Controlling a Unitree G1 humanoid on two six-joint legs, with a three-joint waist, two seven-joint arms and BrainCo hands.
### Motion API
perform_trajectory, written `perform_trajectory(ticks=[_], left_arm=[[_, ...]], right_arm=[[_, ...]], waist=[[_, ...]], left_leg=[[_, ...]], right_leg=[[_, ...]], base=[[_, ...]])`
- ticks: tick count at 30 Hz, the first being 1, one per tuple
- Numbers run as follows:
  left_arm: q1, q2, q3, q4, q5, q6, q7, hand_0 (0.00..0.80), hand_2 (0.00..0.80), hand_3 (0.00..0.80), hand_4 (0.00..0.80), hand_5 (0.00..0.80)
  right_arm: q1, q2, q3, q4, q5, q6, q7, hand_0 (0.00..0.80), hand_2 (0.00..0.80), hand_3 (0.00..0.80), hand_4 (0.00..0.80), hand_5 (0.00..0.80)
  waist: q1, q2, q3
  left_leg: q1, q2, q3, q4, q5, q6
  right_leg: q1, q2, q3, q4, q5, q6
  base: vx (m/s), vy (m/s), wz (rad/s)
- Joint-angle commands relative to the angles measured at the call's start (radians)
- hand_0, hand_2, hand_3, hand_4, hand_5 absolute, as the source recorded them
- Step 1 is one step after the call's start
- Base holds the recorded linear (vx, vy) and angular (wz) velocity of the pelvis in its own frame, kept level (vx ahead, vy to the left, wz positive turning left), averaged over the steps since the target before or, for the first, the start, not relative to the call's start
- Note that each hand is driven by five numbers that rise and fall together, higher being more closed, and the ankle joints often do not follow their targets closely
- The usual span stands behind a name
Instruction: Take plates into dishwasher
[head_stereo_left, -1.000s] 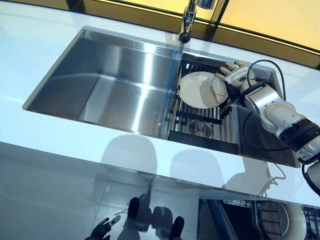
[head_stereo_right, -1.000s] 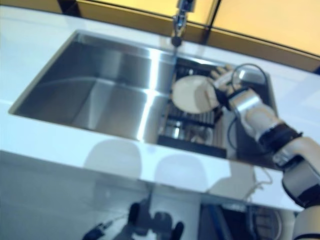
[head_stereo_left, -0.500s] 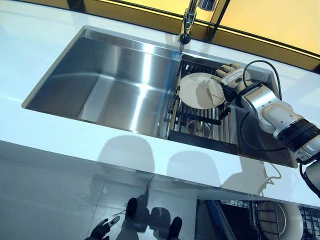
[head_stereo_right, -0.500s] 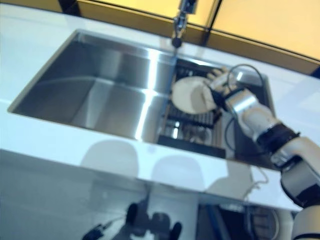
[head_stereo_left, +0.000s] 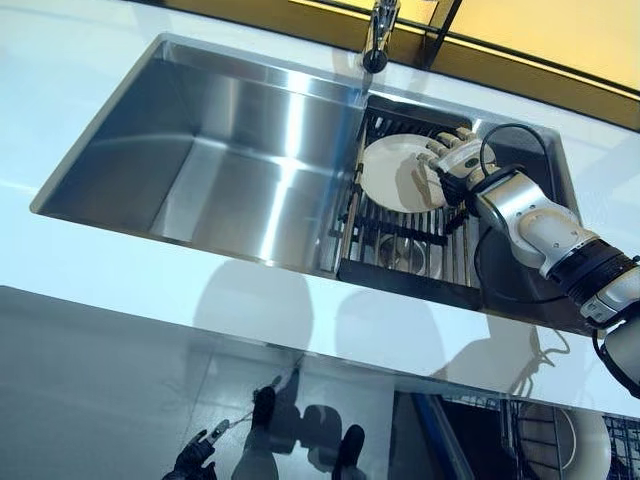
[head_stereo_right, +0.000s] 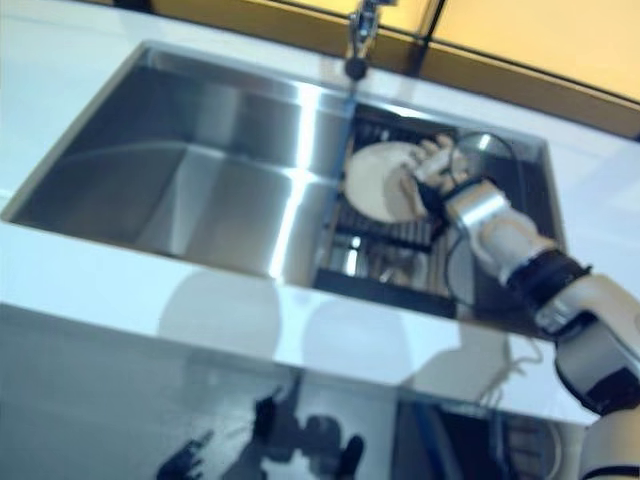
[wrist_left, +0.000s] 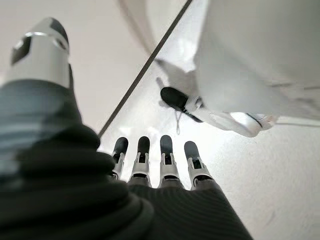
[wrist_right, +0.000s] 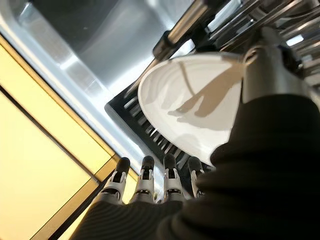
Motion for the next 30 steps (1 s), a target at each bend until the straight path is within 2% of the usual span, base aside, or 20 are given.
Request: perform_trajectory(ticks=[1,10,23,24,25,26,27,30], left_arm=[[-0.015,-0.002,0.015,-0.02,-0.045,-0.035,0.022,0.0,0.0,0.0,0.0,0.0],[-0.015,-0.011,0.014,-0.05,-0.051,-0.046,0.051,0.0,0.0,0.0,0.0,0.0],[-0.012,-0.018,-0.011,-0.052,-0.075,-0.048,0.023,0.0,0.0,0.0,0.0,0.0],[-0.012,-0.018,-0.012,-0.052,-0.074,-0.048,0.021,0.0,0.0,0.0,0.0,0.0],[-0.011,-0.018,-0.012,-0.054,-0.071,-0.045,0.019,0.0,0.0,0.0,0.0,0.0],[-0.012,-0.018,-0.015,-0.054,-0.069,-0.044,0.019,0.0,0.0,0.0,0.0,0.0],[-0.014,-0.019,-0.021,-0.056,-0.073,-0.043,0.018,0.0,0.0,0.0,0.0,0.0],[-0.014,-0.021,-0.028,-0.059,-0.071,-0.041,0.016,0.0,0.0,0.0,0.0,0.0]], right_arm=[[-0.071,-0.043,0.011,0.009,0.021,0.051,-0.012,0.0,0.0,0.0,0.0,0.0],[-0.068,-0.045,0.018,0.027,0.029,0.051,-0.018,0.0,0.0,0.0,0.0,0.0],[-0.075,-0.042,0.032,0.056,0.009,0.083,-0.042,0.0,0.0,0.0,0.0,0.0],[-0.076,-0.042,0.034,0.06,0.012,0.086,-0.046,0.113,0.113,0.113,0.113,0.113],[-0.077,-0.041,0.034,0.065,0.018,0.089,-0.057,0.395,0.395,0.395,0.395,0.395],[-0.08,-0.041,0.035,0.068,0.017,0.09,-0.061,0.499,0.499,0.499,0.499,0.499],[-0.081,-0.042,0.032,0.073,0.009,0.089,-0.068,0.8,0.8,0.8,0.8,0.8],[-0.087,-0.042,0.039,0.085,-0.009,0.097,-0.091,0.8,0.8,0.8,0.8,0.8]], waist=[[0.025,-0.02,0.016],[0.029,-0.011,0.032],[0.024,0.016,0.051],[0.024,0.017,0.051],[0.024,0.019,0.052],[0.025,0.02,0.051],[0.024,0.022,0.052],[0.026,0.026,0.052]], left_leg=[[0.05,-0.022,0.025,-0.004,-0.107,0.022],[0.036,-0.025,0.02,-0.004,-0.102,0.021],[0.014,-0.03,0.022,-0.004,-0.089,0.019],[0.014,-0.03,0.022,-0.004,-0.089,0.019],[0.013,-0.031,0.021,-0.004,-0.088,0.018],[0.012,-0.031,0.02,-0.004,-0.088,0.018],[0.011,-0.033,0.019,-0.004,-0.087,0.019],[0.008,-0.033,0.018,-0.004,-0.086,0.019]], right_leg=[[-0.023,-0.04,0.014,0.002,0.055,0.081],[-0.036,-0.04,0.014,0.002,0.057,0.079],[-0.059,-0.042,0.017,0.002,0.063,0.077],[-0.059,-0.042,0.017,0.002,0.063,0.077],[-0.061,-0.042,0.017,0.002,0.062,0.076],[-0.062,-0.042,0.016,0.003,0.063,0.076],[-0.063,-0.043,0.016,0.004,0.063,0.076],[-0.065,-0.044,0.013,0.004,0.062,0.076]], base=[[0.0,0.0,0.0],[0.0,0.0,0.0],[0.0,0.0,0.0],[0.0,0.0,0.0],[0.0,0.0,0.0],[0.0,0.0,0.0],[0.0,0.0,0.0],[0.0,0.0,0.0]])
